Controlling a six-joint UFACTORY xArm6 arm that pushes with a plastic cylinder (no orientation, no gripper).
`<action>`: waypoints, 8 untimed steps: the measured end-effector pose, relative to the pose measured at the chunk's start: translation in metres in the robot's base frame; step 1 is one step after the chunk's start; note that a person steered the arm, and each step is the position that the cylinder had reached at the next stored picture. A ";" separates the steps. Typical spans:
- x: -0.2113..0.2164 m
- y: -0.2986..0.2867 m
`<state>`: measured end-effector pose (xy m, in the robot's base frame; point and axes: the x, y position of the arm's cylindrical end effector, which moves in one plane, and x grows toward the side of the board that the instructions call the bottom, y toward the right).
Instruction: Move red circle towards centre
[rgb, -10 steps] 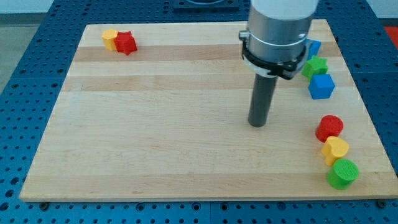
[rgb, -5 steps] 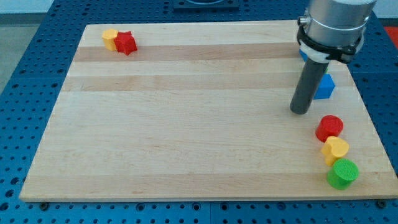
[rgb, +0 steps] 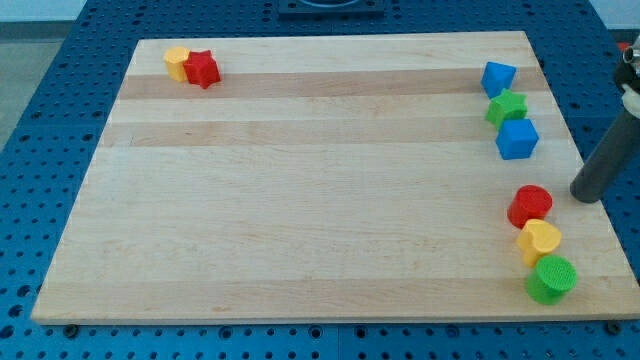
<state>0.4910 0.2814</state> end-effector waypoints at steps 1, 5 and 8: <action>0.015 -0.010; 0.020 -0.050; 0.020 -0.149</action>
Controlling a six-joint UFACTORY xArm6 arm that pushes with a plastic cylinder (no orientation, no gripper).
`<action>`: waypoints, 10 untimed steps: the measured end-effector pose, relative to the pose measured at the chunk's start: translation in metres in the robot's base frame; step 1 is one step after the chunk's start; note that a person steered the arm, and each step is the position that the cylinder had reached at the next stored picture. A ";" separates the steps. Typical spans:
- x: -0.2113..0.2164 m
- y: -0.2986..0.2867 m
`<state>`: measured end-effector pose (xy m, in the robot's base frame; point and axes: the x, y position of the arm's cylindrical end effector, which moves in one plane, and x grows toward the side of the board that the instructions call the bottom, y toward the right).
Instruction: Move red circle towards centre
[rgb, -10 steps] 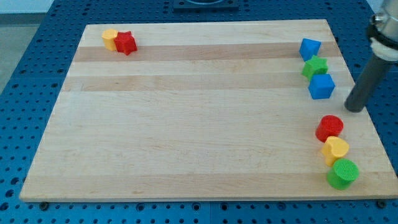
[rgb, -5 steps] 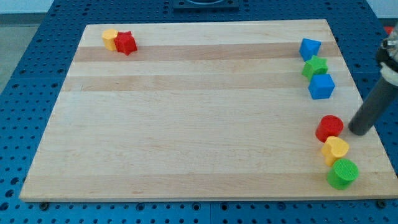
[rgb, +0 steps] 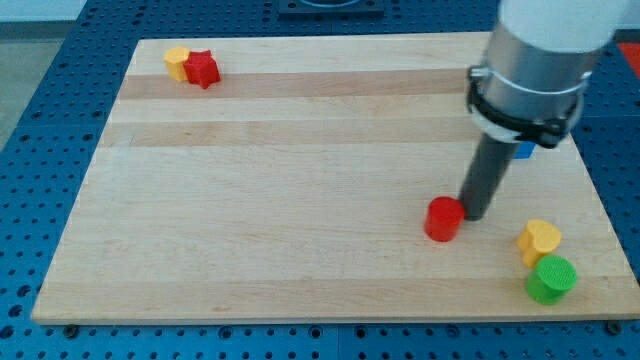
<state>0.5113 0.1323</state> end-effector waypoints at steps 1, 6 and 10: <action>0.000 -0.039; 0.055 -0.017; -0.028 -0.102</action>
<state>0.4831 0.0298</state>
